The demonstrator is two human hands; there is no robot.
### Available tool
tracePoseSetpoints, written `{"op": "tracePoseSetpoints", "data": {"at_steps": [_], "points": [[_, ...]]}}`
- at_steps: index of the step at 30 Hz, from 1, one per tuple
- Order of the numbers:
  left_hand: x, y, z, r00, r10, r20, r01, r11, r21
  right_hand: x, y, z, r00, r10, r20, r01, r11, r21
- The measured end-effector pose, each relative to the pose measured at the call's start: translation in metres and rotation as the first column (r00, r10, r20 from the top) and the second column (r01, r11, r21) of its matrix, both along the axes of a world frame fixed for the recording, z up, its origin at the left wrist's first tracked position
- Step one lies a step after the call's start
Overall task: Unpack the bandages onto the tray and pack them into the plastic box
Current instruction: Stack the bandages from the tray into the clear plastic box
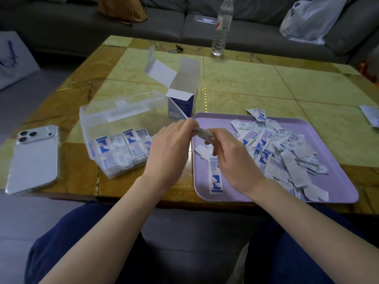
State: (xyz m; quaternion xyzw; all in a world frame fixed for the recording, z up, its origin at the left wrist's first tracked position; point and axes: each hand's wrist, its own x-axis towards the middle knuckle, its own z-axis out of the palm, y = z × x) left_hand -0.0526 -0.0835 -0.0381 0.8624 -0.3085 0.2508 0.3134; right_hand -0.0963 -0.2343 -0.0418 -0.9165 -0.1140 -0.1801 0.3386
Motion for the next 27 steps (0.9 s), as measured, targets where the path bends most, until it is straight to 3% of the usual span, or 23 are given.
{"op": "tracePoseSetpoints", "data": {"at_steps": [6,11,16,19,21,24,27], "points": [[0.005,0.023,0.014,0.998,0.050,0.041,-0.048,0.997,-0.058,0.010,0.020,0.019,0.999,0.018,0.051,-0.017,1.000,-0.005],[0.011,0.045,0.021,0.987,0.143,0.070,-0.140,0.989,-0.044,0.028,0.037,0.036,0.963,-0.005,0.269,0.066,0.974,-0.218],[0.012,0.063,0.025,0.979,0.196,0.052,-0.192,0.978,-0.081,0.045,0.056,0.054,0.917,0.088,0.390,0.080,0.915,-0.394],[0.009,0.072,0.028,0.971,0.220,-0.097,-0.229,0.969,-0.089,0.053,0.067,0.059,0.934,0.090,0.345,0.058,0.917,-0.395],[0.007,0.078,0.027,0.942,0.257,-0.215,-0.262,0.965,0.004,0.059,0.074,0.063,0.960,0.060,0.273,0.041,0.936,-0.350],[0.007,0.089,0.023,0.911,0.337,-0.237,-0.301,0.937,0.175,0.075,0.081,0.064,0.994,-0.020,0.112,0.058,0.935,-0.349],[0.005,0.096,0.023,0.915,0.321,-0.245,-0.278,0.940,0.197,0.091,0.084,0.063,0.987,-0.133,-0.089,0.088,0.916,-0.392]]}}
